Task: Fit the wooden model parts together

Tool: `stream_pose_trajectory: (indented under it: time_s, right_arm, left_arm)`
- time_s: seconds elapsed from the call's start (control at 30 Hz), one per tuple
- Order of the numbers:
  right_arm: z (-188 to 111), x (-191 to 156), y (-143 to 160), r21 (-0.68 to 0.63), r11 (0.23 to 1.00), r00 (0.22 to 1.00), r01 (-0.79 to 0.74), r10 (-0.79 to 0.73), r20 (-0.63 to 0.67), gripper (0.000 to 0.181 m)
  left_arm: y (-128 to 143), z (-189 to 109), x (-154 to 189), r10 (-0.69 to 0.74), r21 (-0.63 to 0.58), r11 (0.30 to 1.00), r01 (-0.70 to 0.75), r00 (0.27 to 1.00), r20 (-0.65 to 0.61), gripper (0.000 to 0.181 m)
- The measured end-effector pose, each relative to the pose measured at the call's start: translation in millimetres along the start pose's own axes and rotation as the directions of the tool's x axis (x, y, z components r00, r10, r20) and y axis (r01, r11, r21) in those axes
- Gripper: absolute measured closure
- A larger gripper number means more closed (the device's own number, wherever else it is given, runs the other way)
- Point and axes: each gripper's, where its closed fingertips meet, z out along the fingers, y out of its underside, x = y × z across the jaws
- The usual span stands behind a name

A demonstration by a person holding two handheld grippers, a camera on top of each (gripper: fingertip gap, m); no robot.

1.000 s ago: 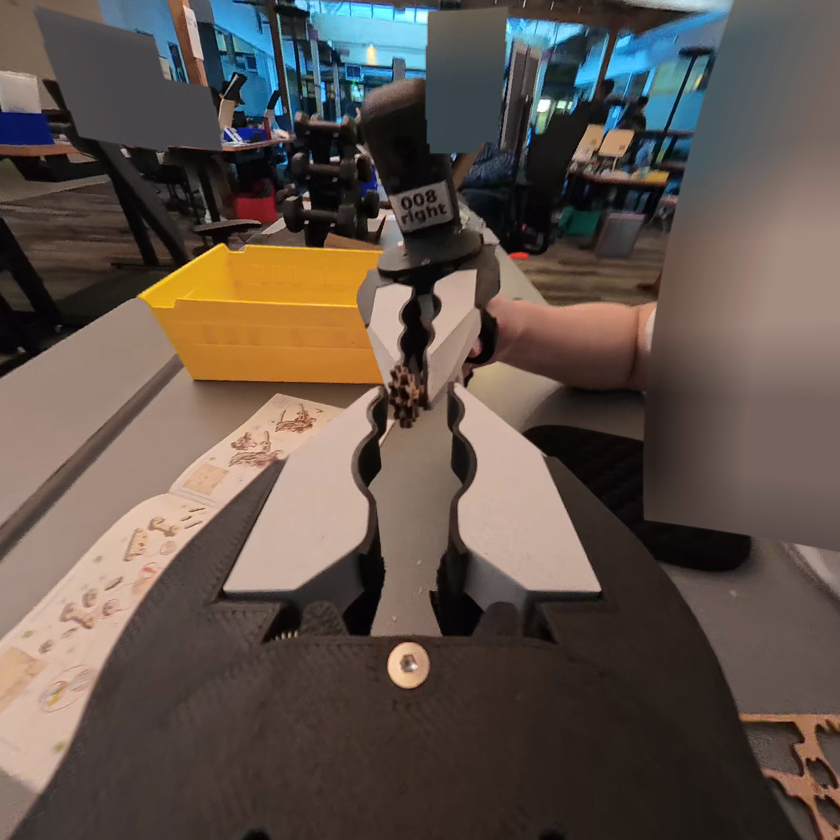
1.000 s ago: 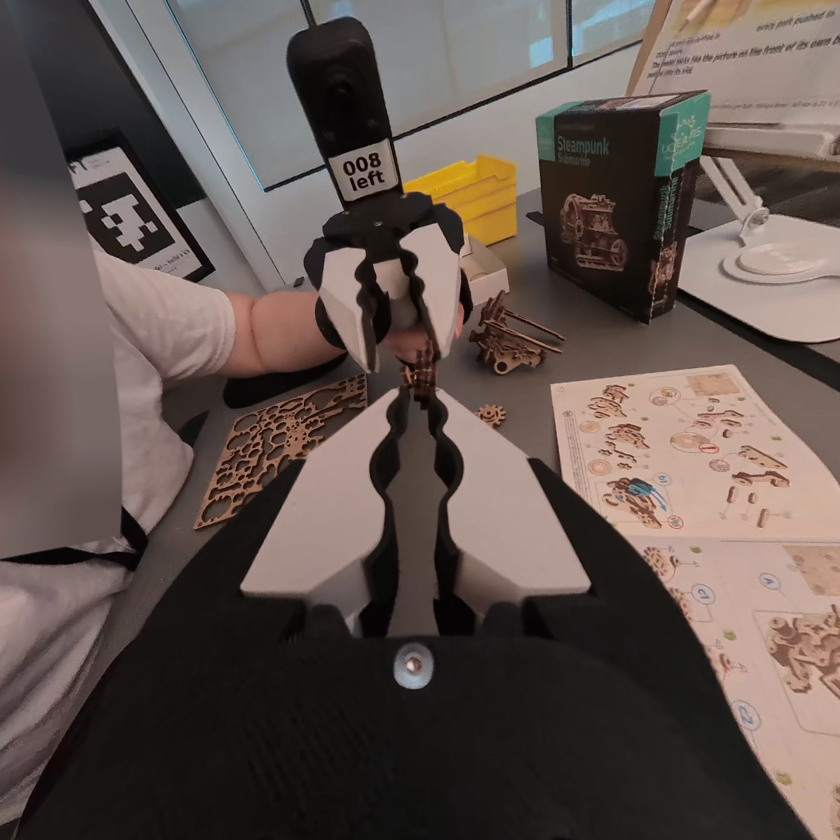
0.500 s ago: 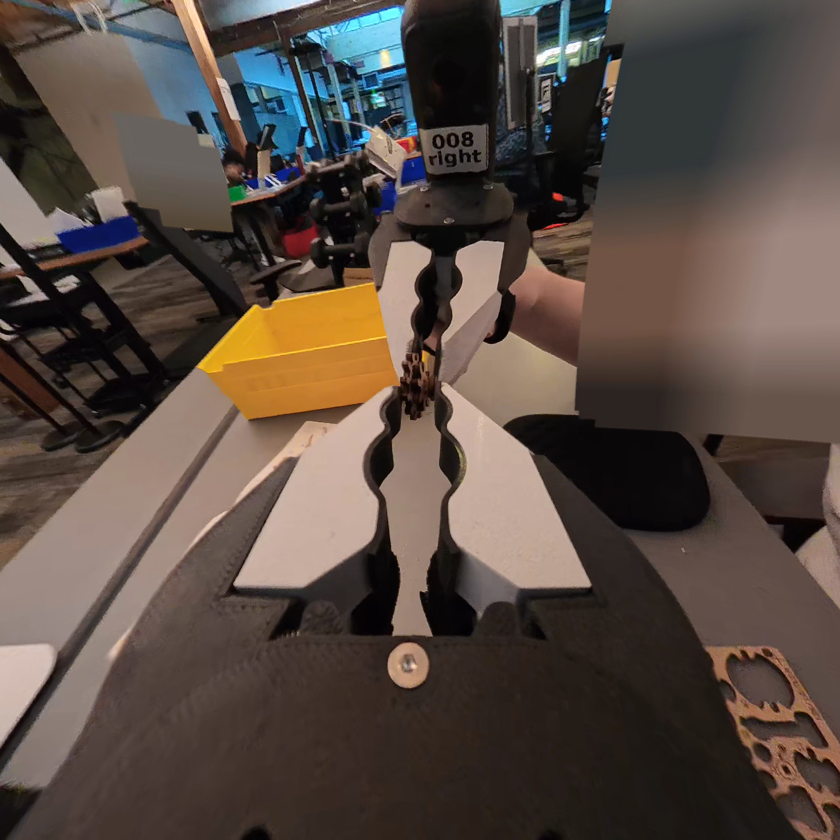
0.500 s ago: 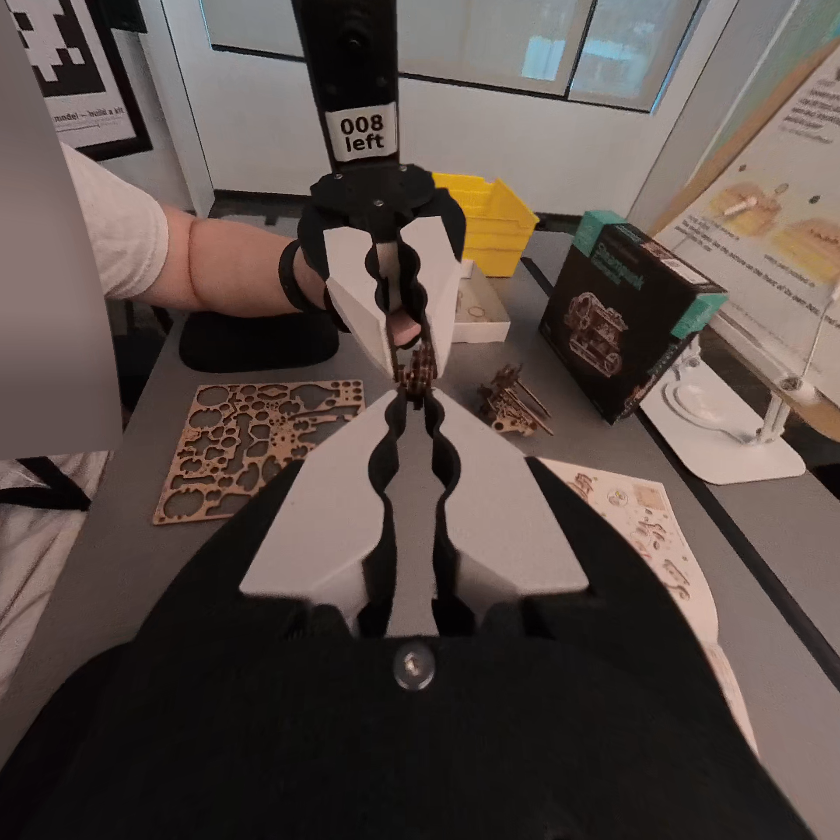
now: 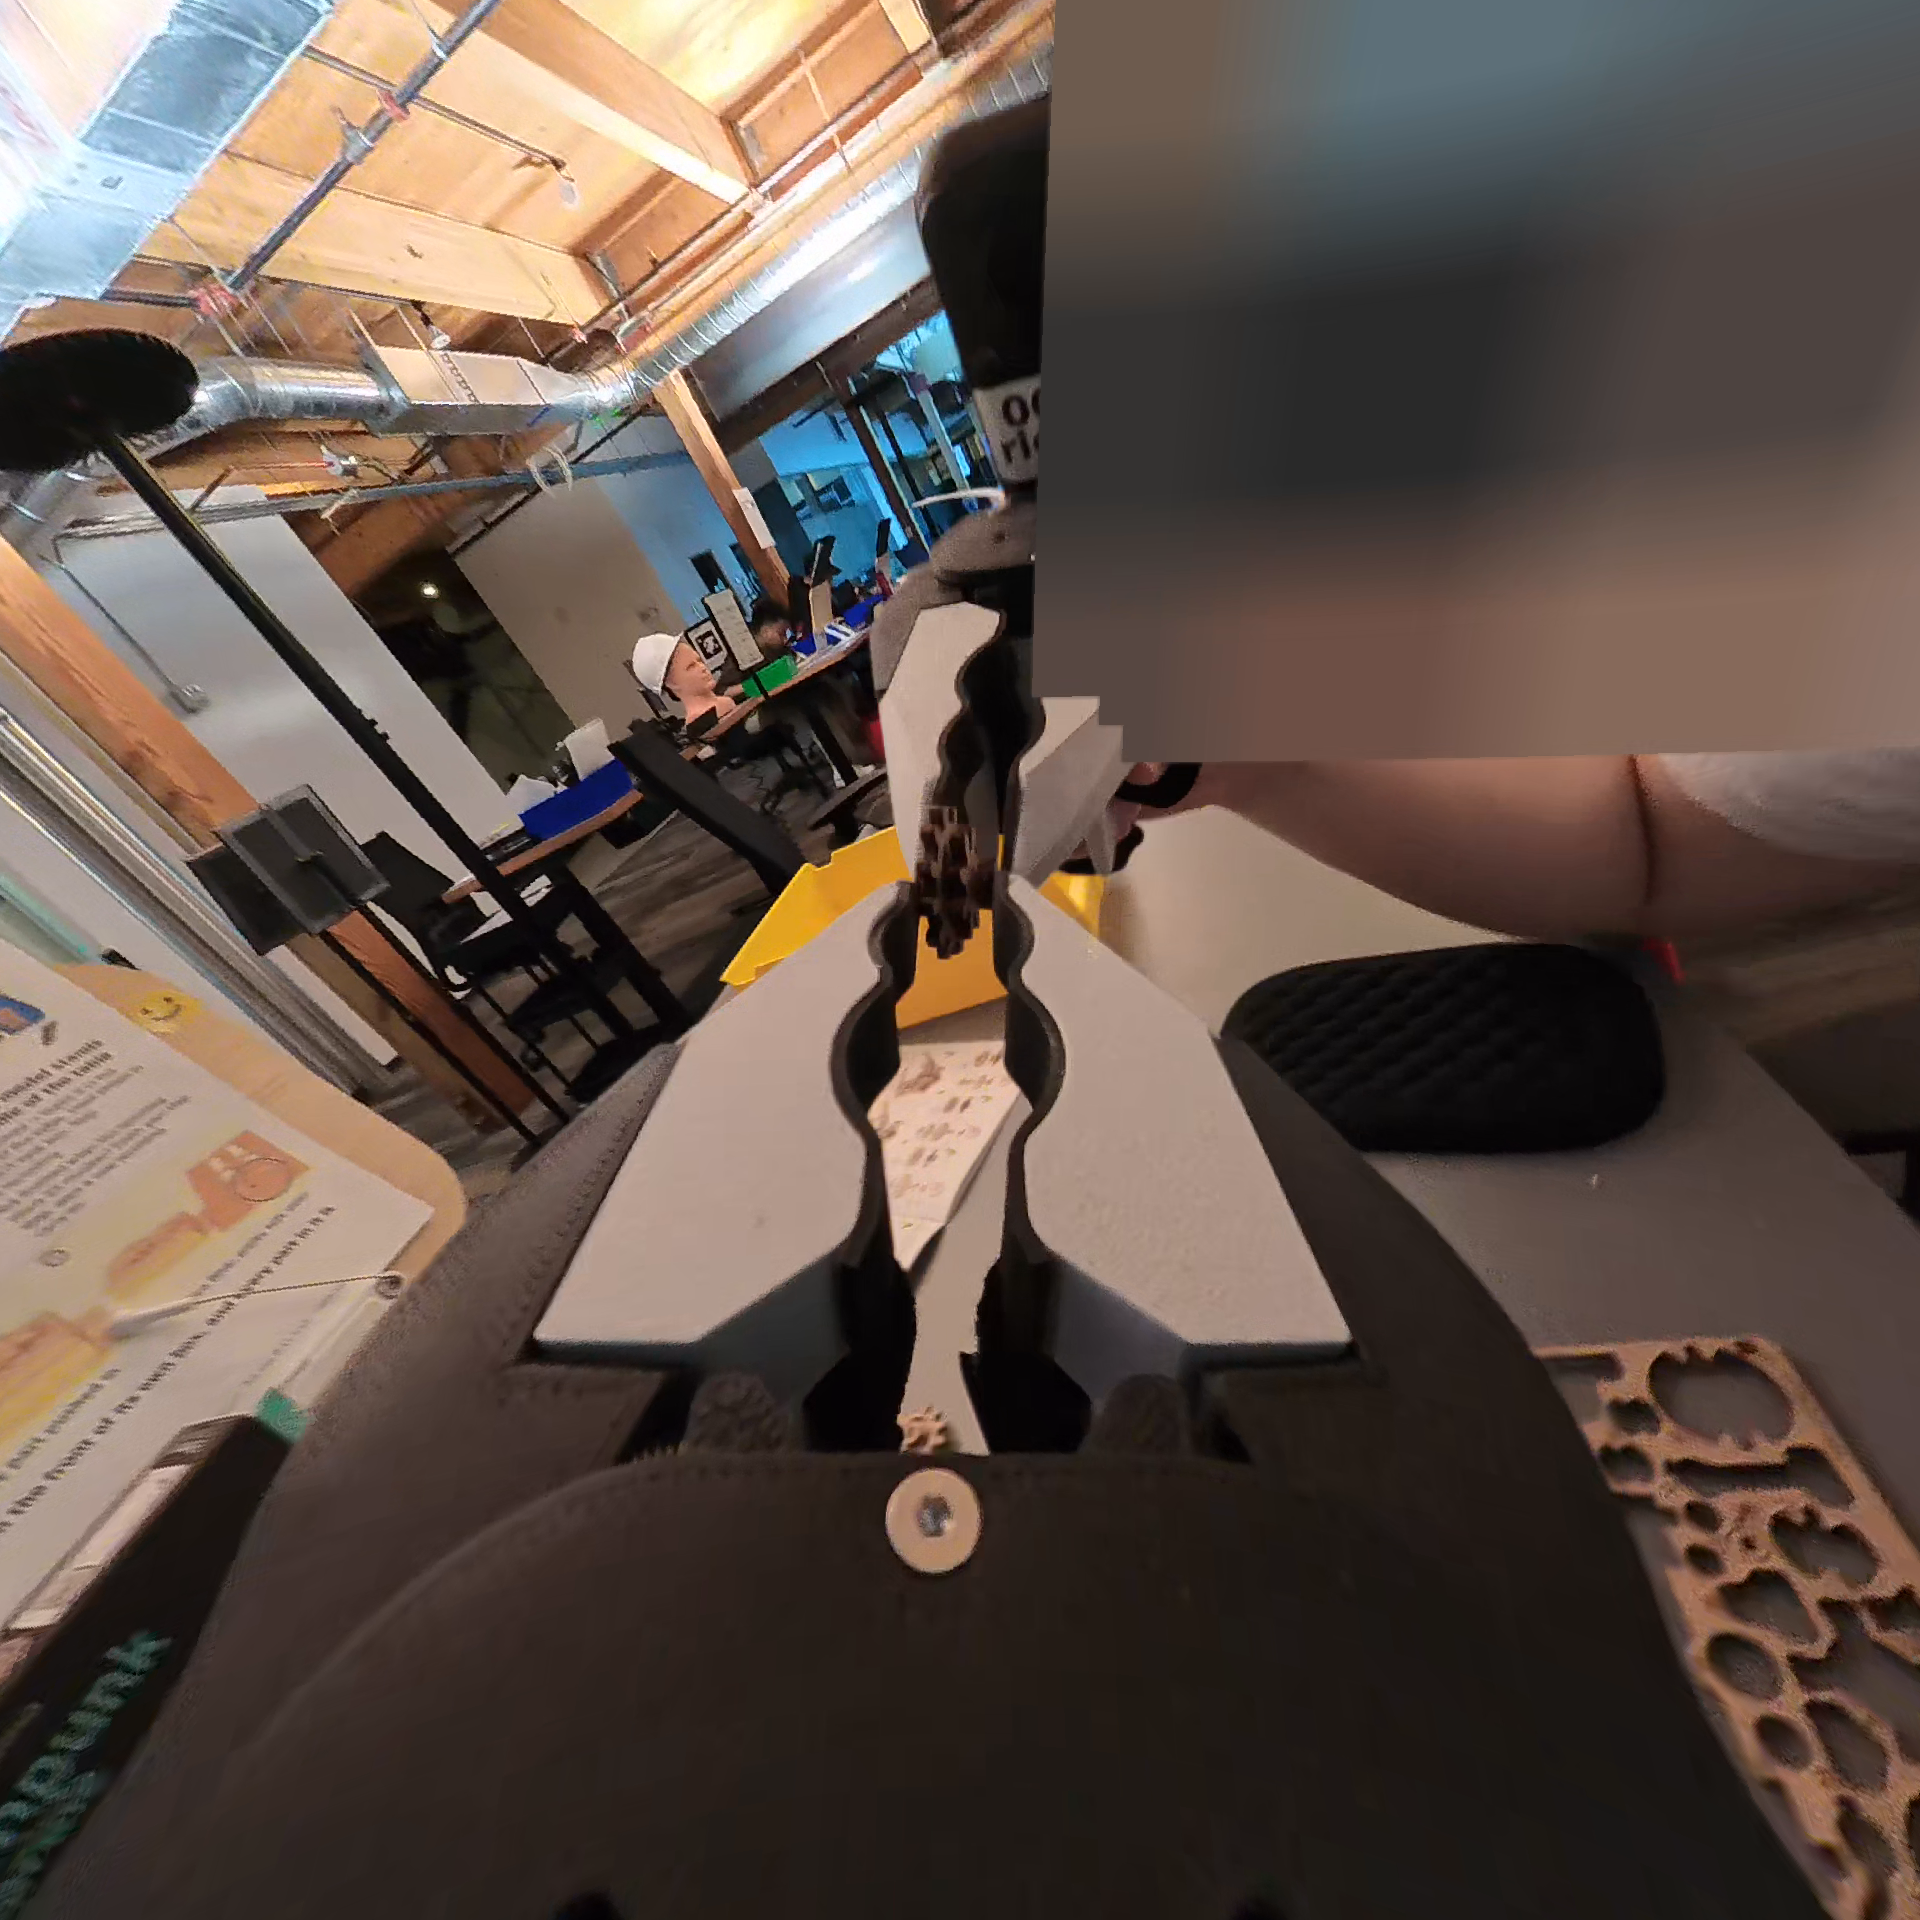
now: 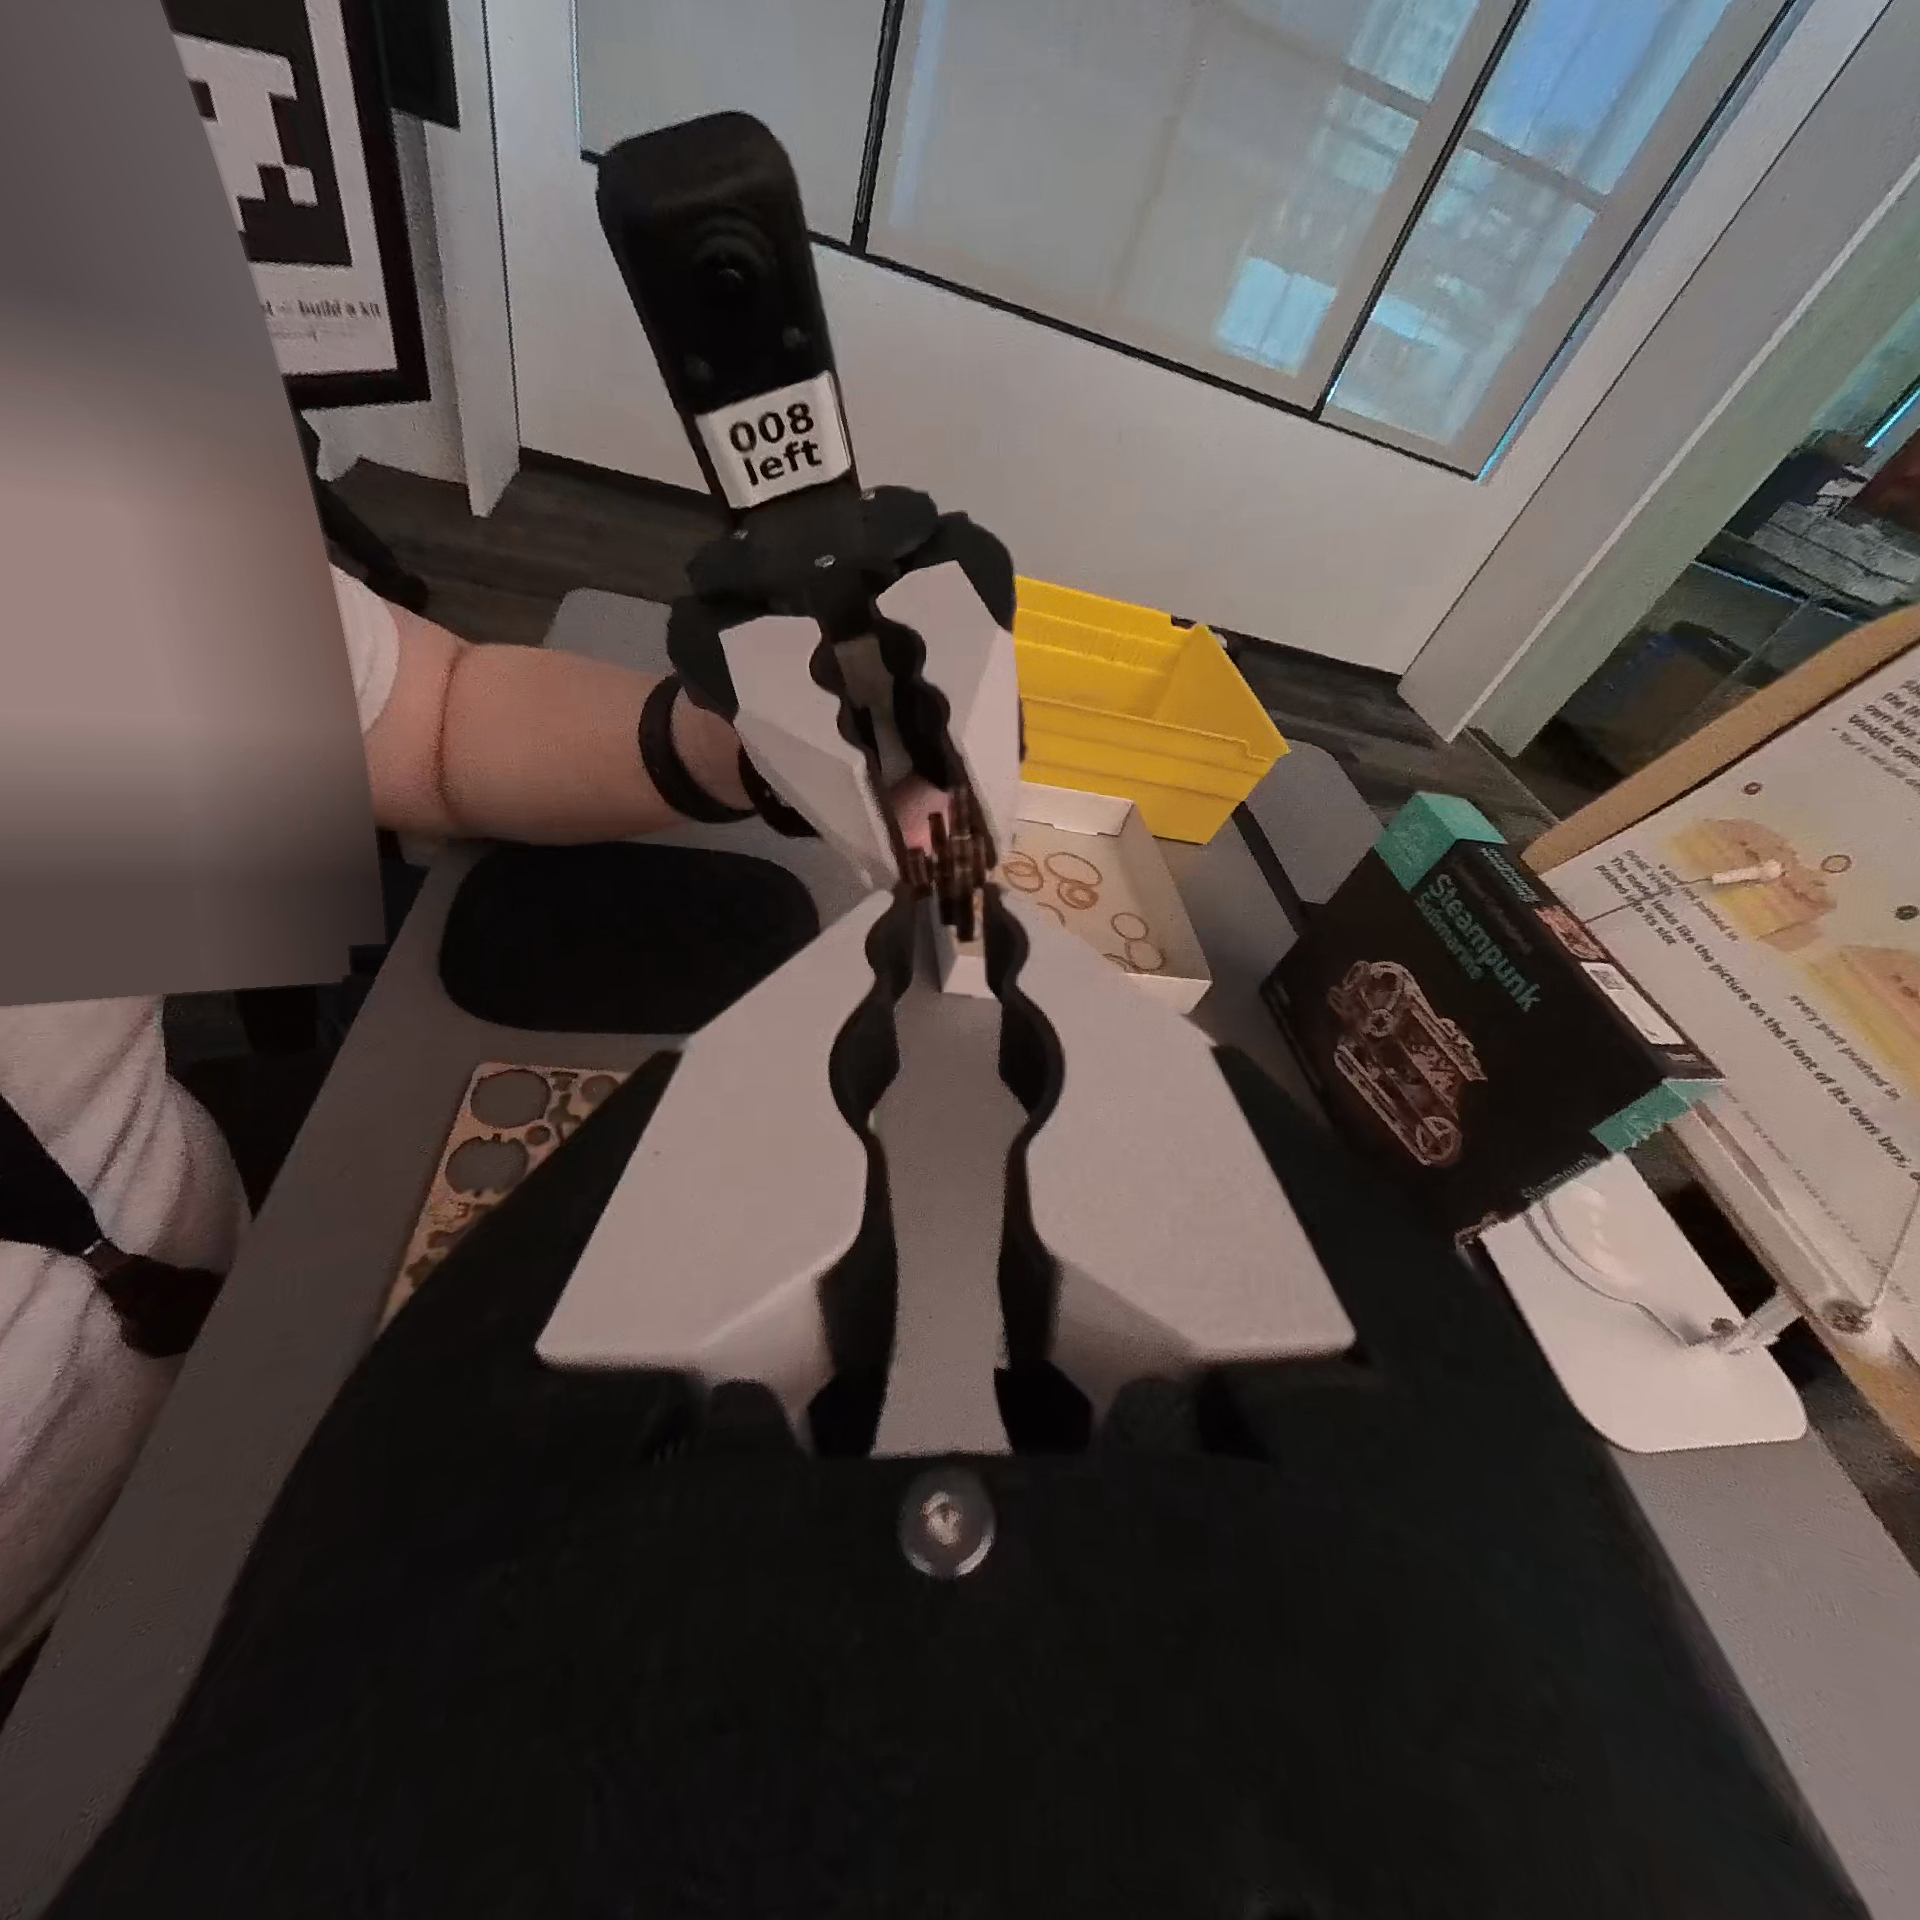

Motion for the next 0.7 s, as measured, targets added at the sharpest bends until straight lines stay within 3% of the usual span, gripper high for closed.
stream_pose_trajectory:
  time_s: [0.23,0.33,0.7]
  right_arm:
    - [-0.9,-5.0,-22.5,0.094,0.971,0.975,0.220,-0.215,-0.059,0.161]
    - [-1.1,-12.8,-21.2,0.103,0.957,0.962,0.272,-0.268,-0.047,0.169]
    - [-5.6,-27.4,-11.1,-0.009,0.822,0.818,0.569,-0.568,-0.097,0.169]
  left_arm:
    - [-15.2,-6.0,3.8,0.197,0.065,0.979,-0.195,0.980,-0.029,0.169]
    - [-15.6,-5.6,7.4,0.268,0.075,0.961,-0.267,0.963,-0.007,0.169]
    - [-10.0,-3.1,23.6,0.459,0.007,0.889,-0.459,0.888,-0.015,0.170]
